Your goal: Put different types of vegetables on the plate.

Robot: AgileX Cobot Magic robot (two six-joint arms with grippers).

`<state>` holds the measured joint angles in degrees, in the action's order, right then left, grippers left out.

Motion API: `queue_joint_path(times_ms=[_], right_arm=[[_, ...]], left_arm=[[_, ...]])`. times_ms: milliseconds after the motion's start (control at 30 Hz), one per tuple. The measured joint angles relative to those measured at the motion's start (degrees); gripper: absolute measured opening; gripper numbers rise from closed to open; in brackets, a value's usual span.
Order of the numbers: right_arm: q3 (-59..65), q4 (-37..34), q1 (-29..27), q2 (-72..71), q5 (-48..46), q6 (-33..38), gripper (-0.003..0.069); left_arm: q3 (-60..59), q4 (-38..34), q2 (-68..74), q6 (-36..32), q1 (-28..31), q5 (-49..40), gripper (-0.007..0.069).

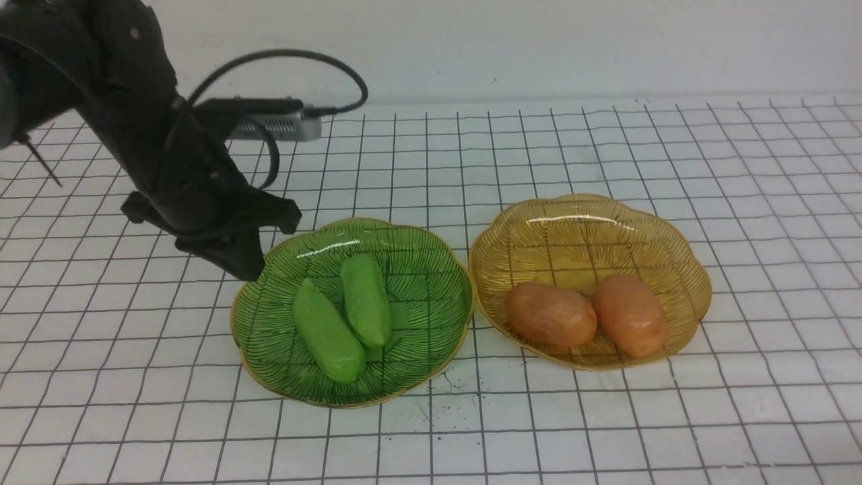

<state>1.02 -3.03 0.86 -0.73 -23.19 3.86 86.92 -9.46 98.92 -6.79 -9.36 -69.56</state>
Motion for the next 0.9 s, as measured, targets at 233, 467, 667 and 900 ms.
queue_joint_path(times_ms=[233,467,667,900], right_arm=[[0.0,0.0,-2.24,0.0,0.0,0.0,-0.0004],[0.0,0.0,-2.3,0.0,0.0,0.0,-0.0004],[0.0,0.0,-2.3,0.0,0.0,0.0,-0.0004],[0.0,0.0,-2.3,0.0,0.0,0.0,-0.0004]], left_arm=[[0.0,0.01,-12.3,0.0,0.0,-0.98,-0.0008],[-6.61,2.36,-27.16,0.0,0.0,-1.21,-0.0008],[-27.96,-2.32,-45.81,-0.12,0.0,8.63,-0.0008],[-52.65,-10.36,-62.06,-0.44,0.0,36.82,-0.0008]])
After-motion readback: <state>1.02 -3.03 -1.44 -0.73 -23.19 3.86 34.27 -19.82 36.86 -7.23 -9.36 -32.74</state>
